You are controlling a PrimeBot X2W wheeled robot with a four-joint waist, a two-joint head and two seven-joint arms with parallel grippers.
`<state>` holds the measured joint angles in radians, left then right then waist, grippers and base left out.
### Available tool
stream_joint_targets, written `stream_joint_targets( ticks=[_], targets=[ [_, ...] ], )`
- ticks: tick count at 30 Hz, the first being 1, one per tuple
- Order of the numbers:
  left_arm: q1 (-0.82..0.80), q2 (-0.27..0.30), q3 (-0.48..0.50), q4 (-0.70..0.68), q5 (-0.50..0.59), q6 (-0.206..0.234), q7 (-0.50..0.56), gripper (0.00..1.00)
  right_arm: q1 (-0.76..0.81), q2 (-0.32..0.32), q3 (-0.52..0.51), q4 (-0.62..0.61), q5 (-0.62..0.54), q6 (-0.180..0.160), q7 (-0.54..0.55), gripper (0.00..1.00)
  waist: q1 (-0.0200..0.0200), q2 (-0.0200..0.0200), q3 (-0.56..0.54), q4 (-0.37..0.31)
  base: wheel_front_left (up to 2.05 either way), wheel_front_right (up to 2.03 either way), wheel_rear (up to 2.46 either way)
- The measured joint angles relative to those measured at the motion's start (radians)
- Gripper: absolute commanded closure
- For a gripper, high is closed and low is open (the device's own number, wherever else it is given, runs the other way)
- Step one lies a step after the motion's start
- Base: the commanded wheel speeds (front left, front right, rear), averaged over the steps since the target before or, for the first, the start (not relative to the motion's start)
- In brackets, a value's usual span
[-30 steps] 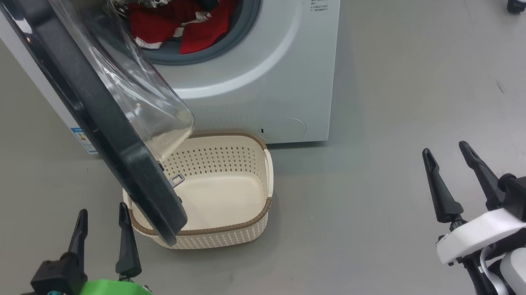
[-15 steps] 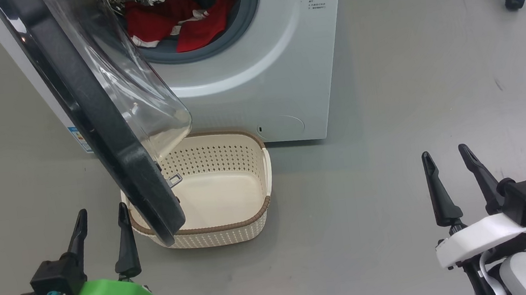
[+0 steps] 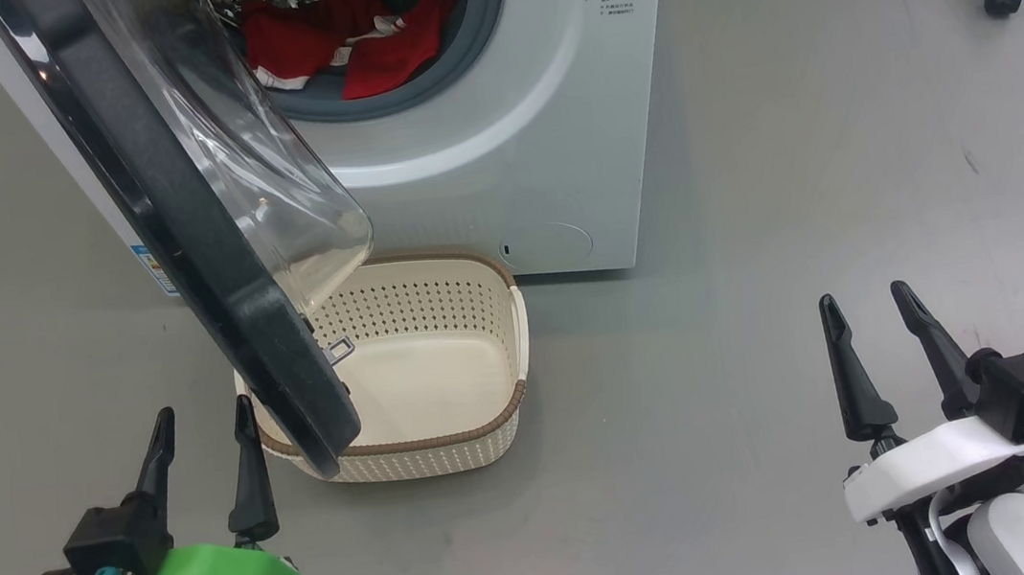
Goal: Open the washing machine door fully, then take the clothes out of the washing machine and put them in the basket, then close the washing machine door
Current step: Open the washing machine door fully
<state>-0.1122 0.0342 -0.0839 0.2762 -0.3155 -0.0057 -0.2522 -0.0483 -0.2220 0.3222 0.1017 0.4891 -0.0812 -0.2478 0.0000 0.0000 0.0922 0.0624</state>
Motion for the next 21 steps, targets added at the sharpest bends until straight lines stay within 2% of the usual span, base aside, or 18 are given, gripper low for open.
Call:
stream_joint_targets(
  ticks=[21],
  targets=[
    [0.0,0.0,-0.013,0.002,0.003,0.0,0.0,0.0,0.013,0.032,-0.04,0.005,-0.016,0.027,0.0,0.0,0.0,0.0,0.0,-0.001,0.0,0.0,0.0]
  ],
)
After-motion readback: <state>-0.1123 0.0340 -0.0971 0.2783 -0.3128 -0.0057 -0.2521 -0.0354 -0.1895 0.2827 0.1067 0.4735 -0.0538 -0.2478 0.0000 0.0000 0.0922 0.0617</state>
